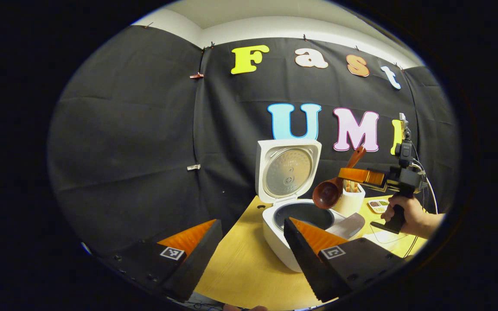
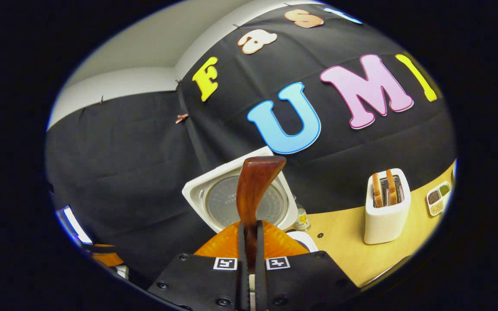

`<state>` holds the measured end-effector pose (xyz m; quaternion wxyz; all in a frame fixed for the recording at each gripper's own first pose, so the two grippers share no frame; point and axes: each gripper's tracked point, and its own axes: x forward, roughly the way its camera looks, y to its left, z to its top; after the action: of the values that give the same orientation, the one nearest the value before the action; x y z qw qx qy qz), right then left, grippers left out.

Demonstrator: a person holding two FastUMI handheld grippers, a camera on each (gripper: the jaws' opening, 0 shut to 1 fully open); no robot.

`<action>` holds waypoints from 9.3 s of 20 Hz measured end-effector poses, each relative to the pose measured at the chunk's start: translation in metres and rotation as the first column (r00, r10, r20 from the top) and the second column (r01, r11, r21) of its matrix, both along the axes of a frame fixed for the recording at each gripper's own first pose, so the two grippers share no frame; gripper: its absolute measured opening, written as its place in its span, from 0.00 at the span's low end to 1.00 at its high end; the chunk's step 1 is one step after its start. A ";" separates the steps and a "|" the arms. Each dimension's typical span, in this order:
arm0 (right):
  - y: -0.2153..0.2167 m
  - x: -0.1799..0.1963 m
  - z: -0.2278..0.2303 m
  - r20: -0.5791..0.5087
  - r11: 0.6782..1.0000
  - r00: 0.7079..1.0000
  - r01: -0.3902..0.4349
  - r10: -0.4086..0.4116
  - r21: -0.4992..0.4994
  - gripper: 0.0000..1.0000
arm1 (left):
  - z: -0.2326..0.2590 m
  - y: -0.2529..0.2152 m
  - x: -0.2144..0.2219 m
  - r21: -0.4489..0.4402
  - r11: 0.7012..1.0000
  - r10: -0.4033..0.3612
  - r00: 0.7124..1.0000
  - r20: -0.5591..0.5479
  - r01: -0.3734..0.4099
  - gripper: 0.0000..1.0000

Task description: Close the left gripper, press the button to open the rice cooker; take a wooden spoon from the chopstick holder with the right hand, scoop a spoonful of rice and pour it into the rice cooker, then put the wooden spoon back into the chopstick holder.

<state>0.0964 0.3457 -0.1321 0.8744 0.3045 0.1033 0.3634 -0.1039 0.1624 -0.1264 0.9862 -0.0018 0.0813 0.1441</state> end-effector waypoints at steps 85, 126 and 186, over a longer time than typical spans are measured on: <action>-0.515 -0.081 -0.076 -0.048 0.625 0.719 0.567 -0.693 -0.536 0.98 | 0.190 -0.116 0.192 0.116 0.981 -0.181 0.941 0.285 0.154 0.97; -0.467 -0.138 0.024 0.127 0.580 0.740 0.610 -0.660 -0.541 0.98 | 0.004 -0.105 0.243 -0.083 0.997 -0.001 0.995 -0.105 -0.008 1.00; -0.430 -0.138 0.092 0.263 0.630 0.793 0.599 -0.549 -0.494 0.98 | 0.111 -0.258 0.124 0.062 0.903 -0.430 0.891 0.146 0.425 0.97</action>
<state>-0.0415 -0.0840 -0.0405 0.9967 0.0389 0.0632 0.0327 0.0200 -0.0954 -0.0157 0.9970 0.0187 0.0003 -0.0756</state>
